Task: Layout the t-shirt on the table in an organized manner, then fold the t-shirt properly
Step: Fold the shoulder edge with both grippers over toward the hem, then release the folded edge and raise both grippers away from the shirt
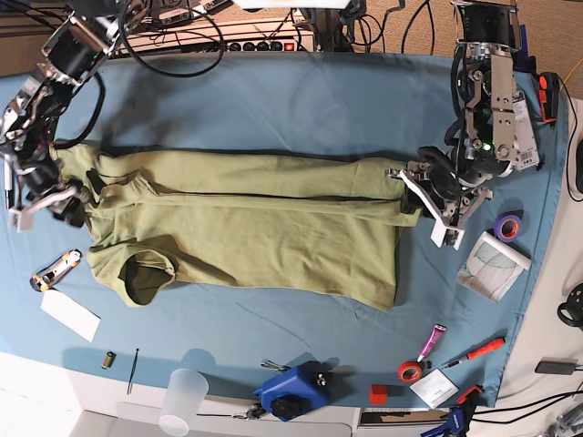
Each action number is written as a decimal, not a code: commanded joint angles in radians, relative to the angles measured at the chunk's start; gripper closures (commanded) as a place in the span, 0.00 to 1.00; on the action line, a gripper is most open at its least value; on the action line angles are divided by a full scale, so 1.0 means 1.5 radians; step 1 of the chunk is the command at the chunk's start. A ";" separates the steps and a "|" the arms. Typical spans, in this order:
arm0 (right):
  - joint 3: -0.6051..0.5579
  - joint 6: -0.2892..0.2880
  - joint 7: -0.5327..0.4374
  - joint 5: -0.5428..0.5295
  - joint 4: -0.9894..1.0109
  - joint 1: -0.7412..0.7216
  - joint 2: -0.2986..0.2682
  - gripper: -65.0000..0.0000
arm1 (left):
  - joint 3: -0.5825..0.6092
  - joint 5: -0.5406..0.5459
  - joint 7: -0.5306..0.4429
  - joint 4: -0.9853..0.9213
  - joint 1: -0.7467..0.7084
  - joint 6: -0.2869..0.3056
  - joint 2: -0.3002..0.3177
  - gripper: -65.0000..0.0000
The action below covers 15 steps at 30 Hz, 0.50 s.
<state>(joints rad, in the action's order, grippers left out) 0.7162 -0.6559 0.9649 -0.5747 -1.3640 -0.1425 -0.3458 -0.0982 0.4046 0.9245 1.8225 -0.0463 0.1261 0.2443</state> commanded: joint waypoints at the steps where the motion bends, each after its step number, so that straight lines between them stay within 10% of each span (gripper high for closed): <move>1: 0.009 -0.007 -0.013 -0.014 -0.019 -0.019 -0.019 0.63 | -0.002 0.001 -0.008 0.027 0.011 0.001 0.003 0.60; 15: 0.216 -0.028 0.191 -0.239 -0.137 0.066 -0.023 0.63 | -0.003 -0.064 0.101 0.229 -0.117 -0.027 0.004 0.60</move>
<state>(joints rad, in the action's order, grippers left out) 1.0393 -0.6964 1.2690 -0.9115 -1.5536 -0.0311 -0.3569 -0.0990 0.3084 1.0992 2.1479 -0.2344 0.0856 0.2443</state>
